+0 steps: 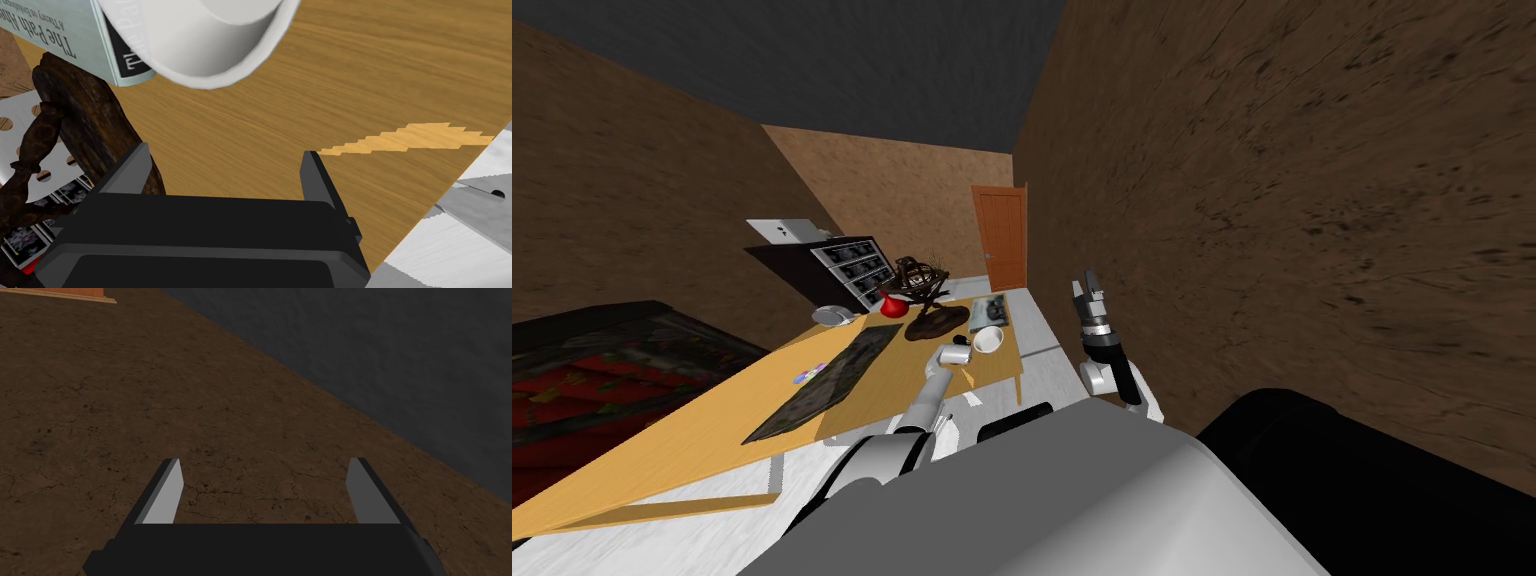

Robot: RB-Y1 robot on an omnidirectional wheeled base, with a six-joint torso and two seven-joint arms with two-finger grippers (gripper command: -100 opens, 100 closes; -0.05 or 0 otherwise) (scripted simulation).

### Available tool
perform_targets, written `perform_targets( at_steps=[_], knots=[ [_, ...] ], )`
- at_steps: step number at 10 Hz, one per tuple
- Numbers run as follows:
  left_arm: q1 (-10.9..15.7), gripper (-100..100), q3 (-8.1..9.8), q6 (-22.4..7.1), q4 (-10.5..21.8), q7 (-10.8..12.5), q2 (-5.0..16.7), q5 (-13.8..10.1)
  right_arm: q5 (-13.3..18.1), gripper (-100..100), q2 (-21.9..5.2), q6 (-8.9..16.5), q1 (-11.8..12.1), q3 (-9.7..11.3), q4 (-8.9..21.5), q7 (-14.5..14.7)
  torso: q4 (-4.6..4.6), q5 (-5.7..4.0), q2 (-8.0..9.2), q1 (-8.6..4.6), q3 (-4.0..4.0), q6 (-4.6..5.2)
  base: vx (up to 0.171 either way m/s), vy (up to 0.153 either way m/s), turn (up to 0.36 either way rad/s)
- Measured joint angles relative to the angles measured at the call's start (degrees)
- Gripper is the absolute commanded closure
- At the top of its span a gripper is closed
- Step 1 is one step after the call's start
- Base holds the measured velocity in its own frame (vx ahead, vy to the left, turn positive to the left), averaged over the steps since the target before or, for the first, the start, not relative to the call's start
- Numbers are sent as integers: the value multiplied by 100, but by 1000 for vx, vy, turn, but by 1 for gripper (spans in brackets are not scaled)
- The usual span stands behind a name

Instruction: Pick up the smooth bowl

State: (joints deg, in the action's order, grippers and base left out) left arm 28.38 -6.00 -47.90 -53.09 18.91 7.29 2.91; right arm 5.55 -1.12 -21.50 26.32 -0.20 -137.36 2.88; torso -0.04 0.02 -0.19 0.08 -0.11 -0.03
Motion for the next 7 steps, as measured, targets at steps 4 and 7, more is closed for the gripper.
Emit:
perform_targets(
  at_steps=[4, 7],
  knots=[
    [218, -100, -84, -337, 323, 26, -276, -19, 0, 0, 0, 0, 0, 0, 0, 0, 0, -1, 4, -4, 2, -2, 38, 21, -24],
    [385, -100, -151, -428, 699, 77, -654, -1, 0, 0, 0, 0, 0, 0, 0, 0, 0, -1, 2, -6, 1, -1, 43, 21, -26]
  ],
)
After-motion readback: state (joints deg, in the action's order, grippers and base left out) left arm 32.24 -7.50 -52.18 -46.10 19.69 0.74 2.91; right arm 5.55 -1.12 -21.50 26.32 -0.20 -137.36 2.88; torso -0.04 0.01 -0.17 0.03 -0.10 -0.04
